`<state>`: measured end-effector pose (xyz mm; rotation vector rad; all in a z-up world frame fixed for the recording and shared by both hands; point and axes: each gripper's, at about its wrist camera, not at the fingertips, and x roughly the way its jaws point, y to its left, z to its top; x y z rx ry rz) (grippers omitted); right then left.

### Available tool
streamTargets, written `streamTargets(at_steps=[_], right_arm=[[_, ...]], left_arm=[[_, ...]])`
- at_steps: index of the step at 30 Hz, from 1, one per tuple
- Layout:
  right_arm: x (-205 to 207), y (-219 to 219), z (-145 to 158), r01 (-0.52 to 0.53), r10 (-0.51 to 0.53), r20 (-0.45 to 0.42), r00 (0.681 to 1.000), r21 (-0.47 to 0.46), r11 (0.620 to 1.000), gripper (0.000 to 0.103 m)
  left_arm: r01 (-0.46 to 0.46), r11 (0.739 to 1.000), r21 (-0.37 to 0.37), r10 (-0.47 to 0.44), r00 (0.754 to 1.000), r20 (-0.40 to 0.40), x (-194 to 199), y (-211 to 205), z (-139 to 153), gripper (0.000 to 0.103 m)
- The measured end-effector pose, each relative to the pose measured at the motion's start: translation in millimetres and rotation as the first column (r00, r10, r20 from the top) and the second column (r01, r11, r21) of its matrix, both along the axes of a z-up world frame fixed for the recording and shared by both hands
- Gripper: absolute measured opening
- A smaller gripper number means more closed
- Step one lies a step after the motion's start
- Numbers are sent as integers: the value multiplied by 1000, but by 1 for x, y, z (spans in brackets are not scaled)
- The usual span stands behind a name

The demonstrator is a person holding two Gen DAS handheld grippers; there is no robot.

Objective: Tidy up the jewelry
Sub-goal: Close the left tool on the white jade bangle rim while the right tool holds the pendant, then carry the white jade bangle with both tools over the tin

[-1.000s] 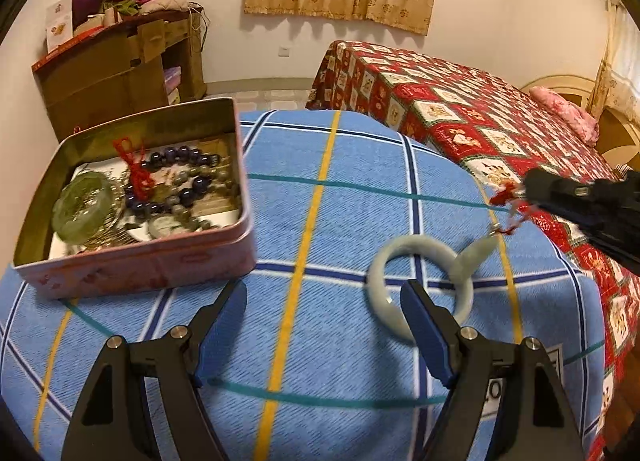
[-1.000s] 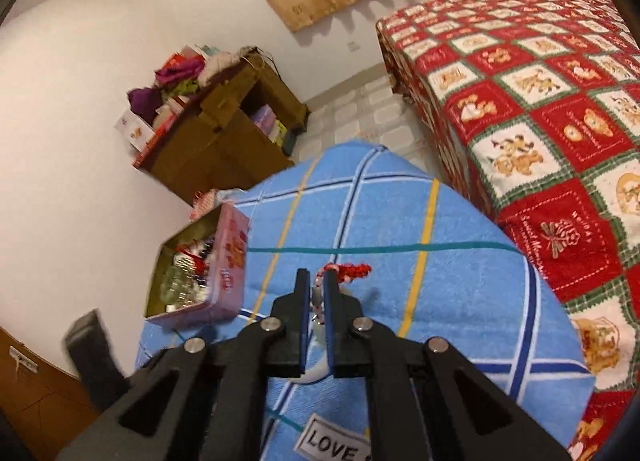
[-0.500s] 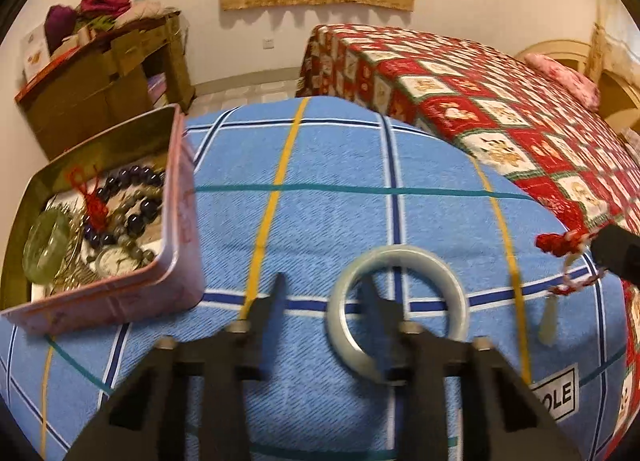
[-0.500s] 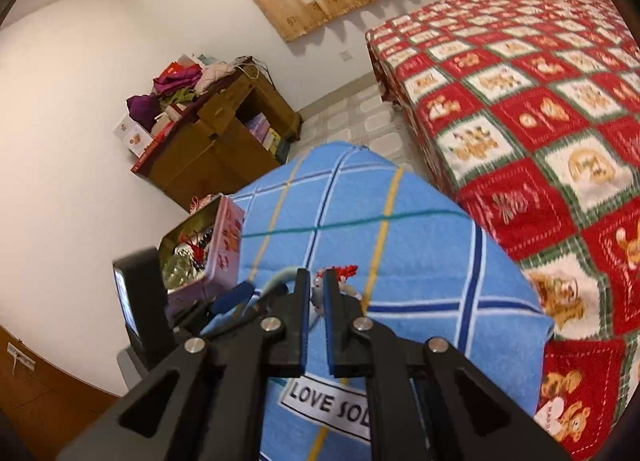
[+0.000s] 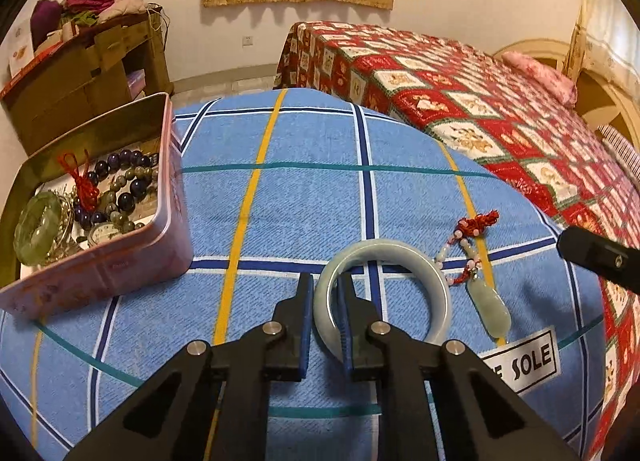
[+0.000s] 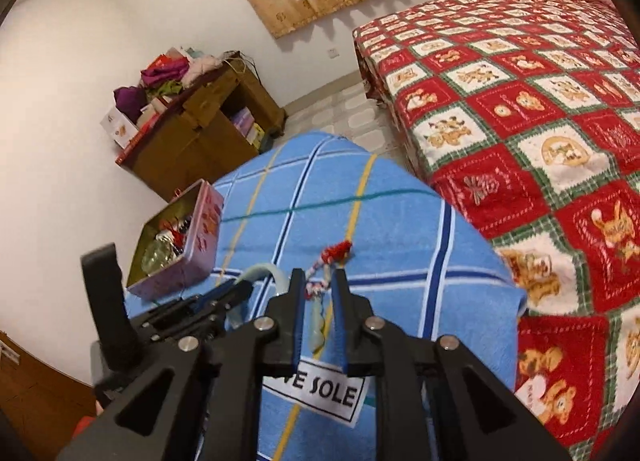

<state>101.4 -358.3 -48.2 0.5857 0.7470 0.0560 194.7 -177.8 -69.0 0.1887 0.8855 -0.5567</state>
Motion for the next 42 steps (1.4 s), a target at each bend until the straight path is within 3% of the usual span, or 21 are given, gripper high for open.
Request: streamTargets(at_steps=[2,5,7,11,16,19,21,23,24,28,31,33,35,39,42], right_arm=[[-2,-2,-2,10,-10,0,1000,21,1000,18],[-6,-5,-1,28,-29,9,1000,20,999,18],[-8,-3,1,35,-35,10,999,-1,999,18],[-6,4,2,23,-23,1,1000,-32,999,18],[4,22,-2,-22,19,-31,999,-88,996,18],[13,33,-6,-46,39,-61,997,-132,990,18],[21,40,-8,-70,57,-78,995,-166,984,24],[26,46,-9,-85,69,-86,994,-202,976,49],[28,49,-9,-87,70,-85,994,-218,972,54],[38,57,-12,-87,56,-117,992,-289,953,56],[48,66,-22,-126,74,-170,983,-322,938,51],[50,73,-28,-131,61,-190,980,-382,915,40],[51,75,-30,-128,45,-203,978,-416,900,16],[50,63,-25,-110,35,-208,977,-359,927,14],[46,62,-2,-99,58,-139,989,-308,946,10]], left_arm=[[8,999,37,-9,1000,14,0,-7,0,17],[-16,996,93,10,998,67,1,-15,-1,35],[-23,997,75,18,998,64,4,-14,-1,35],[8,1000,15,-8,999,36,6,-11,-1,11],[8,996,-83,-2,997,71,-6,8,12,10],[-2,995,-103,12,995,99,-15,19,22,10],[-11,994,-111,25,993,119,-22,30,29,10],[-23,992,-122,39,991,130,-26,42,35,10],[-29,991,-130,46,990,132,-28,49,37,10],[-46,987,-152,67,989,134,-33,66,40,10],[-52,989,-141,76,982,171,-40,70,44,10],[-54,988,-142,80,980,183,-44,75,47,10],[-55,987,-148,82,979,186,-47,81,49,10],[-73,984,-162,104,976,192,-47,94,54,10],[-84,981,-176,119,973,198,-45,105,62,10]])
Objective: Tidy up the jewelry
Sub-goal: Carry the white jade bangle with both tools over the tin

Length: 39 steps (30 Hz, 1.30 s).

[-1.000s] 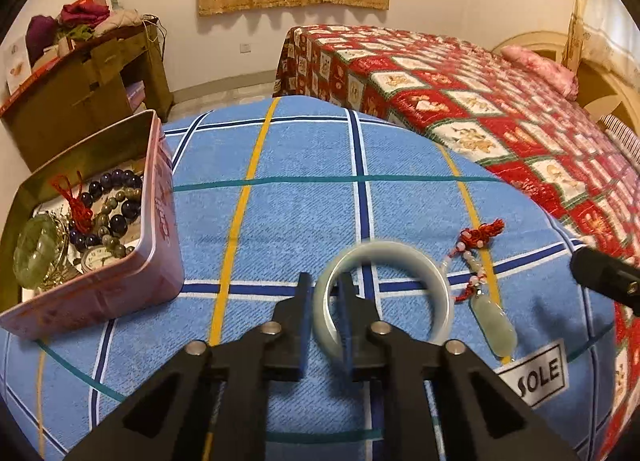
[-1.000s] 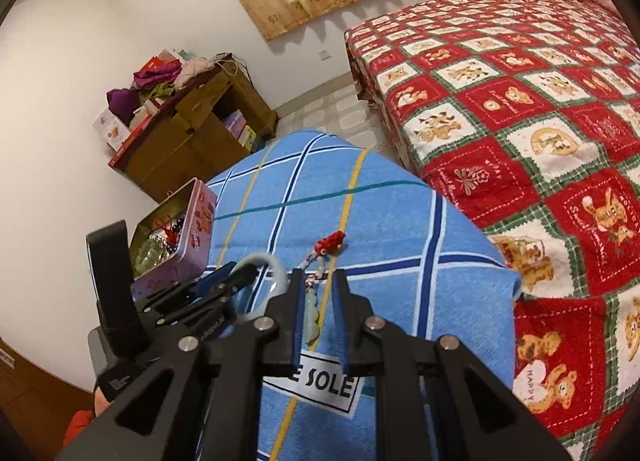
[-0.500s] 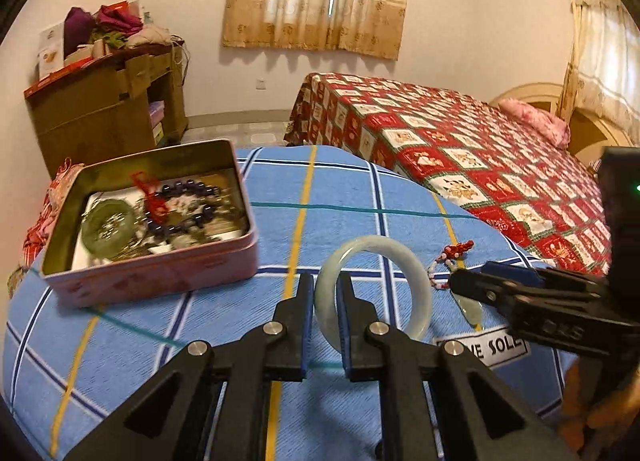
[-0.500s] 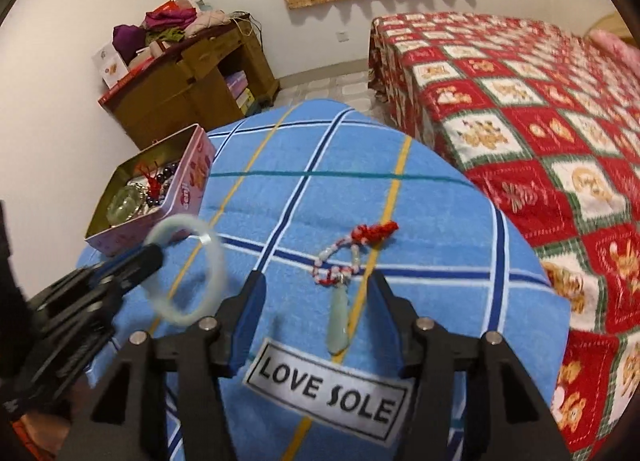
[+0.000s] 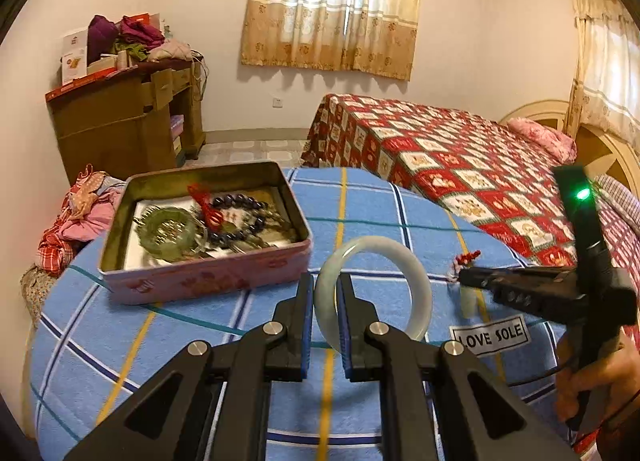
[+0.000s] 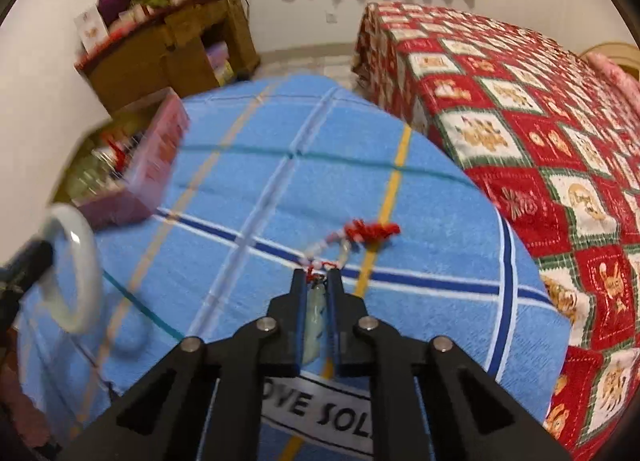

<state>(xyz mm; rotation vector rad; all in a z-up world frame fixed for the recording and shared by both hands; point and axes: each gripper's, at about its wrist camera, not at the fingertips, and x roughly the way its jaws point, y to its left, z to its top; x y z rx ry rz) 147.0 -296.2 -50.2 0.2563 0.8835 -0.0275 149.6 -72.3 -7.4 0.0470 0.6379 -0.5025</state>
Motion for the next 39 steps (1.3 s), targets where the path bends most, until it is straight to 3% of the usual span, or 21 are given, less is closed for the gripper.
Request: streamTargets(at_steps=[4,9,13,18,19,20,22,27,32,34,38,39], right_arm=[[7,16,39,-73,62,123,990,83,994,9],[36,51,80,-203,160,256,953,156,967,9],[66,71,84,-234,178,281,943,177,956,9],[62,70,63,-190,150,260,954,137,972,13],[57,61,56,-175,138,242,960,140,975,23],[53,54,50,-157,122,223,967,146,977,46],[41,34,30,-90,65,171,983,142,986,77],[29,15,-11,-19,15,33,999,132,991,75],[44,33,-25,-56,57,-24,998,22,998,69],[45,39,-26,-52,51,-27,998,-48,997,60],[52,42,-24,-45,36,-55,998,-165,985,30],[53,42,-25,-49,39,-59,997,-171,984,28]], left_arm=[[-29,999,-15,30,999,28,9,14,15,10],[-87,996,-22,88,994,62,35,31,27,10],[-123,992,-21,125,990,73,57,42,28,10],[-137,990,-34,139,989,56,76,51,18,10],[-134,990,-32,136,989,56,78,52,17,10],[-132,991,-28,133,990,55,80,52,15,10],[-131,991,-31,133,990,48,84,54,11,10],[-147,987,-70,149,988,27,90,62,5,10],[-158,984,-81,160,987,18,91,66,5,10],[-155,985,-77,157,987,21,89,66,5,10],[-161,984,-82,162,987,13,91,70,5,10],[-164,983,-85,165,986,11,92,71,4,10]])
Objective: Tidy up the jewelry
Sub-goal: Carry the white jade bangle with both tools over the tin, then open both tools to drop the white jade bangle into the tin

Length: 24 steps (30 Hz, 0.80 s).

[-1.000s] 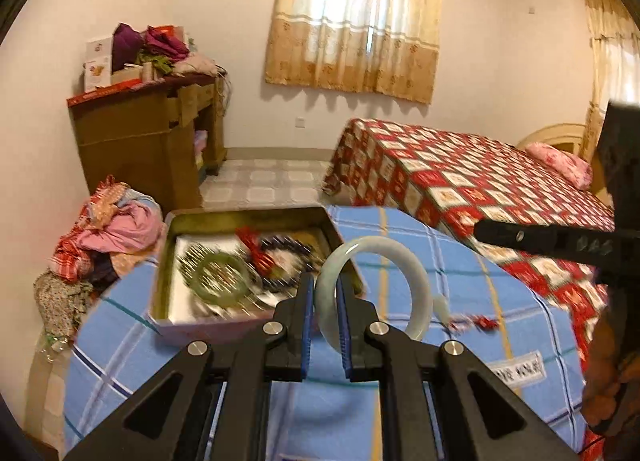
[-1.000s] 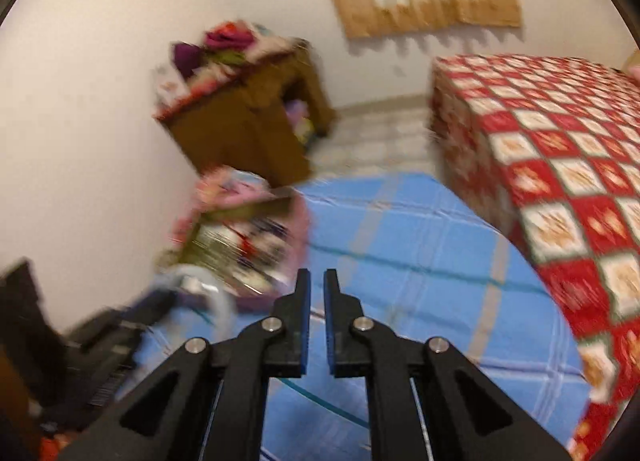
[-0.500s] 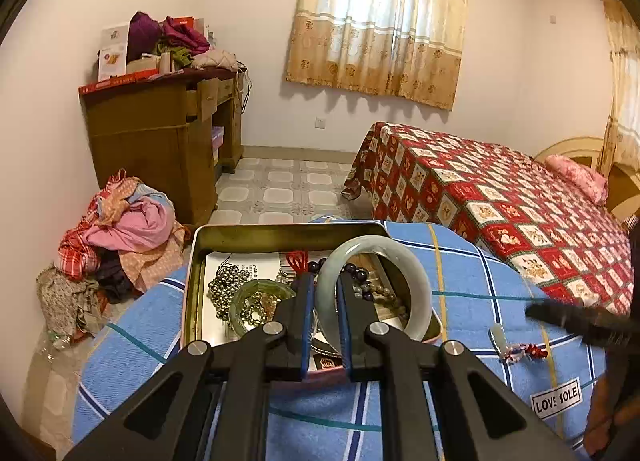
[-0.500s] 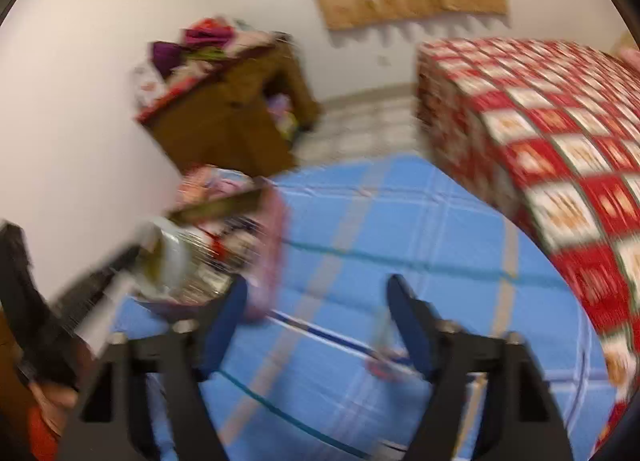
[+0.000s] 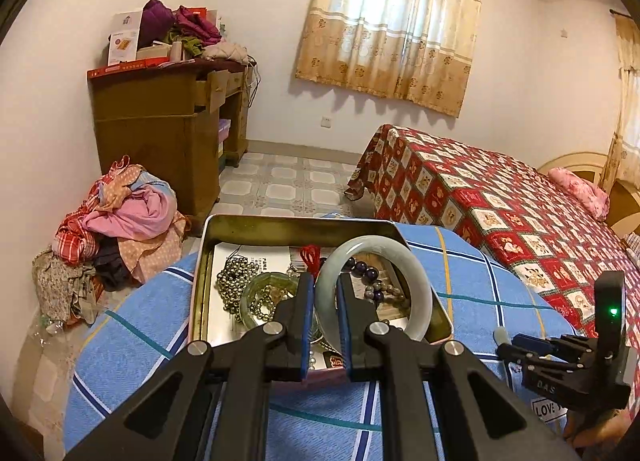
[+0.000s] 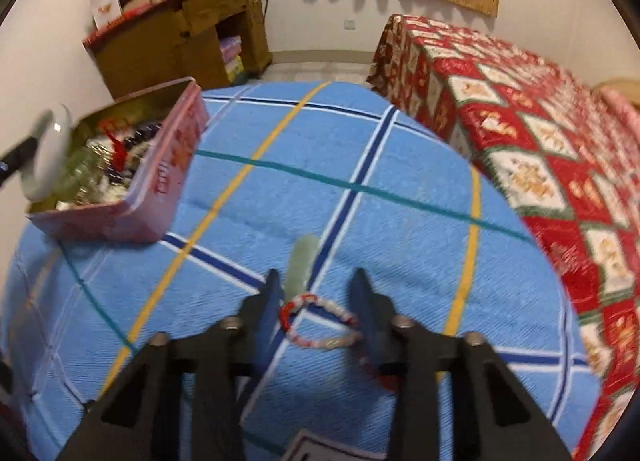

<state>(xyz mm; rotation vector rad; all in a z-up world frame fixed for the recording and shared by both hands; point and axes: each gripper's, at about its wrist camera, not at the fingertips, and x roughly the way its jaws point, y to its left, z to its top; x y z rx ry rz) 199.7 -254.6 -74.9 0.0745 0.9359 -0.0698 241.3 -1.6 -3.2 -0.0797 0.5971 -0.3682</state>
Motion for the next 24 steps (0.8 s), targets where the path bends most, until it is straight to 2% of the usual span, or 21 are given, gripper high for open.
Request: streamTargets(at_steps=[2,6,9,11,13,18,24], right_arm=[[4,-1,-1,-6,6,-8,1000,-8,1000,16],[6,-5,2,-18,20,-23,1000,86,996,14],[5,-1,20,-26,21,34,999,155,988,14],[6,6,39,-68,49,88,995,230,971,14],[13,19,54,-116,82,134,988,268,956,14],[50,65,72,-214,161,205,965,267,940,14],[89,115,42,-251,221,168,961,181,951,14]], left_arm=[[-6,1000,-5,6,1000,-6,0,1,0,11],[-19,1000,-4,19,1000,-3,1,7,0,11],[-34,999,-15,34,999,-4,6,12,0,11],[-41,999,-15,41,999,-6,10,12,0,11],[-45,999,-20,45,999,-7,13,12,-2,11],[-55,998,-6,55,998,-21,24,7,-10,11],[-80,996,27,82,995,-49,35,8,-24,11]])
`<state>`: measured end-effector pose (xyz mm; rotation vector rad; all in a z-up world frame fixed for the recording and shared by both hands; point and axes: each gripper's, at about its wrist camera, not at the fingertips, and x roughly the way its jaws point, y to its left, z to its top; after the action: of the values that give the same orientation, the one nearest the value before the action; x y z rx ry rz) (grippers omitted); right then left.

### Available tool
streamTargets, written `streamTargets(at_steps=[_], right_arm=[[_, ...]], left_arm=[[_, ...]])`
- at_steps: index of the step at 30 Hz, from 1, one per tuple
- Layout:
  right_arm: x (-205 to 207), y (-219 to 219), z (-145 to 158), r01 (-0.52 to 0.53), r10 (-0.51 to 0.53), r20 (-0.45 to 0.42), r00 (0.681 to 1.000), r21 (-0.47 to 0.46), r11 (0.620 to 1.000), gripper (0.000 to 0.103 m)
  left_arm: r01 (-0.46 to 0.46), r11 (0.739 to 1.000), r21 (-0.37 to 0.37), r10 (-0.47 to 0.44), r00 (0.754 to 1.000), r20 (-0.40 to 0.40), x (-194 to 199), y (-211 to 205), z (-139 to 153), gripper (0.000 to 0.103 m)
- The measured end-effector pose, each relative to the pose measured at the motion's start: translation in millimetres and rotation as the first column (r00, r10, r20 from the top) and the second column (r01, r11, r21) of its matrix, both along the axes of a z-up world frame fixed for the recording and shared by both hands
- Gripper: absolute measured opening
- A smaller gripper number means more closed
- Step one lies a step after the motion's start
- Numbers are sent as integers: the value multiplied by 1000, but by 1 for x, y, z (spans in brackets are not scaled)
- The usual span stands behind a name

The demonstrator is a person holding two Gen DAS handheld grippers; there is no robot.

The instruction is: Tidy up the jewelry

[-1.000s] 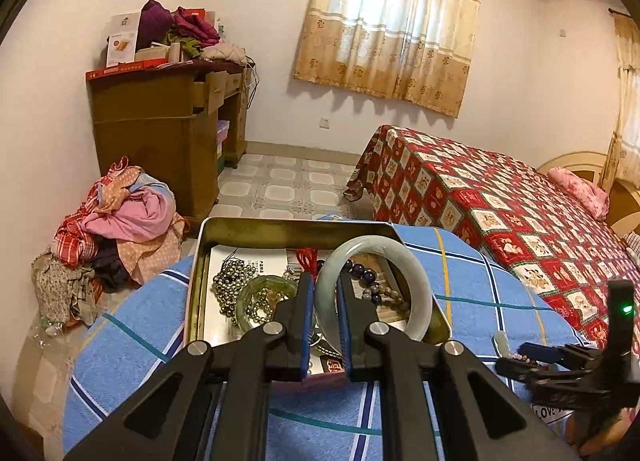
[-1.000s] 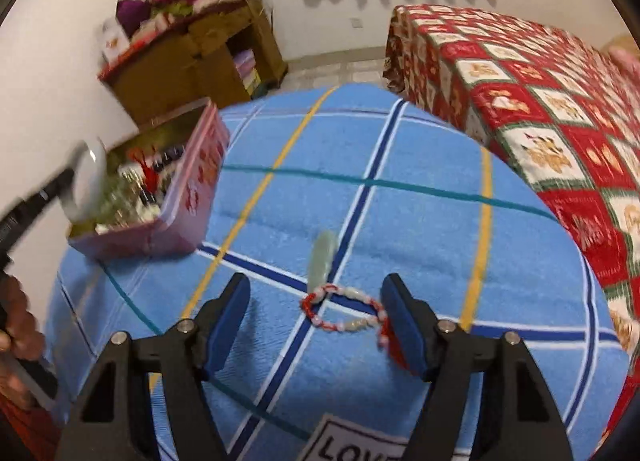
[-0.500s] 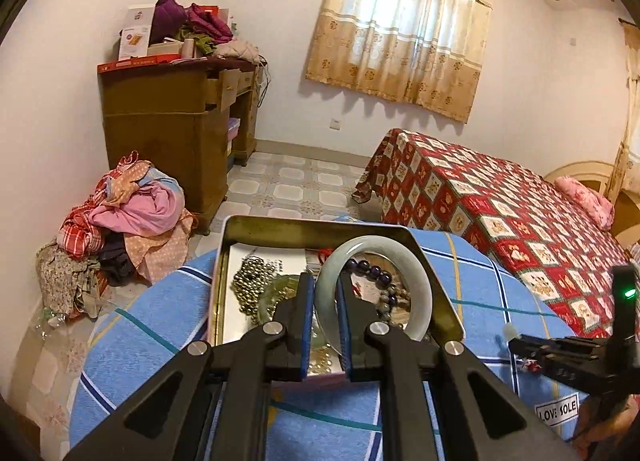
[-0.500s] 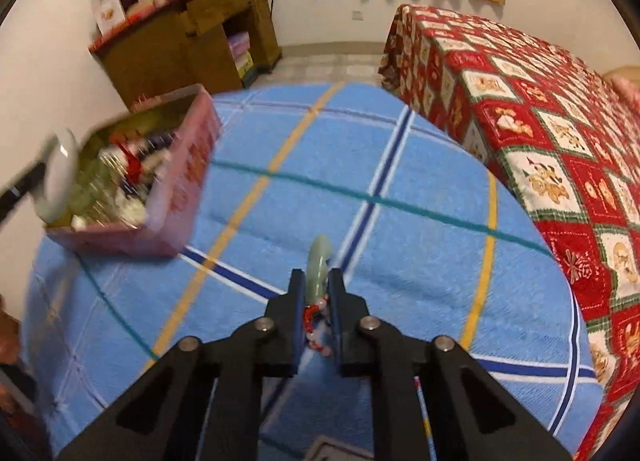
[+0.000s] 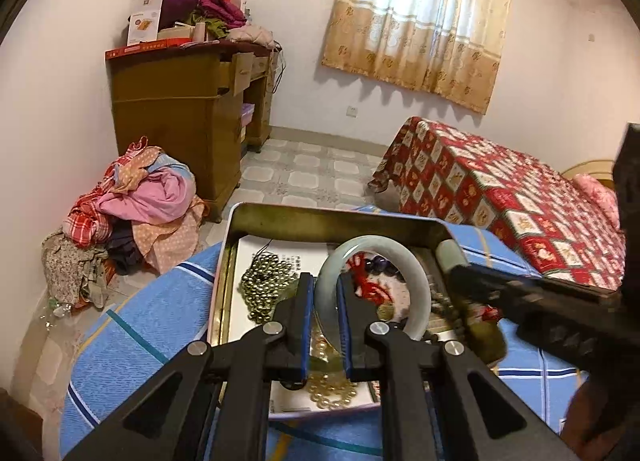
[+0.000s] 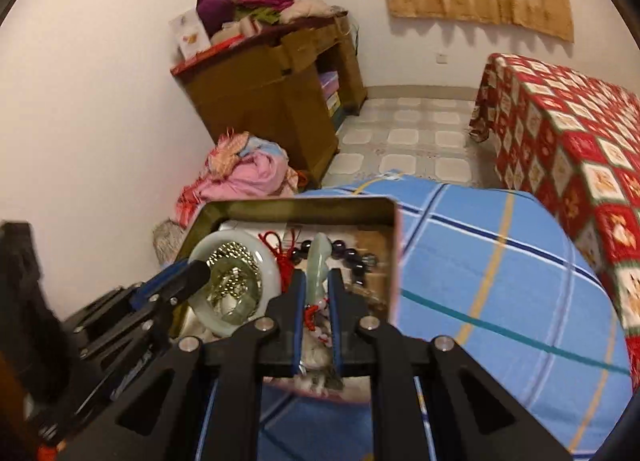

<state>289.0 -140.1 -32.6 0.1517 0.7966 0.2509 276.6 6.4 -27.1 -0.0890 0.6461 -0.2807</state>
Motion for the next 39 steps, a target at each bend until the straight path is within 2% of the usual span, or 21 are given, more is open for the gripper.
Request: streamTargets(at_steps=[3,6,11,15,20,21,22,23,24,25,26,27,29,33,37,39], right_arm=[[11,1,-15,1,0,-37,999,8,1000,14],[12,-1,-21,3,-4,-37,999,-15,1000,14],[10,-5,-23,11,-10,-47,999,18,1000,17],[5,-14,-20,18,-13,-54,998,93,996,22],[-16,-30,4,40,-42,4,999,193,980,24],[-24,-36,13,52,-60,28,998,217,975,27],[-31,-39,20,68,-81,49,995,229,971,39],[-40,-42,26,85,-105,73,992,234,969,52],[-52,-45,33,108,-135,101,986,234,966,58],[-66,-48,37,134,-166,128,978,228,964,67],[-79,-48,39,154,-187,141,972,217,964,72],[-89,-48,40,172,-203,144,969,204,964,73],[-113,-48,37,213,-240,128,962,191,958,74],[-143,-46,30,252,-269,68,961,192,948,74],[-174,-45,29,286,-295,53,954,136,949,74],[-190,-45,29,286,-295,52,954,140,948,74]], left_arm=[[1,1000,4,-1,1000,0,3,1,-1,11],[-5,1000,22,5,1000,13,4,0,-1,12],[-21,999,26,21,1000,11,7,3,-2,13],[-27,1000,-12,27,1000,11,7,8,1,13],[-33,999,-37,35,999,40,-1,14,15,14],[-42,999,-35,44,998,53,-5,16,18,16],[-54,998,-30,56,996,70,-12,18,23,19],[-65,998,-24,67,995,80,-16,21,26,28],[-77,997,-16,78,993,91,-22,23,29,43],[-88,996,-5,88,991,104,-31,24,32,52],[-93,996,7,92,989,115,-39,25,34,65],[-100,995,23,96,987,127,-47,26,36,69],[-118,991,60,109,985,131,-66,24,37,69],[-126,988,87,121,991,63,-90,22,32,70],[-122,988,99,116,991,60,-127,19,38,70],[-123,985,123,115,991,75,-144,16,43,70]])
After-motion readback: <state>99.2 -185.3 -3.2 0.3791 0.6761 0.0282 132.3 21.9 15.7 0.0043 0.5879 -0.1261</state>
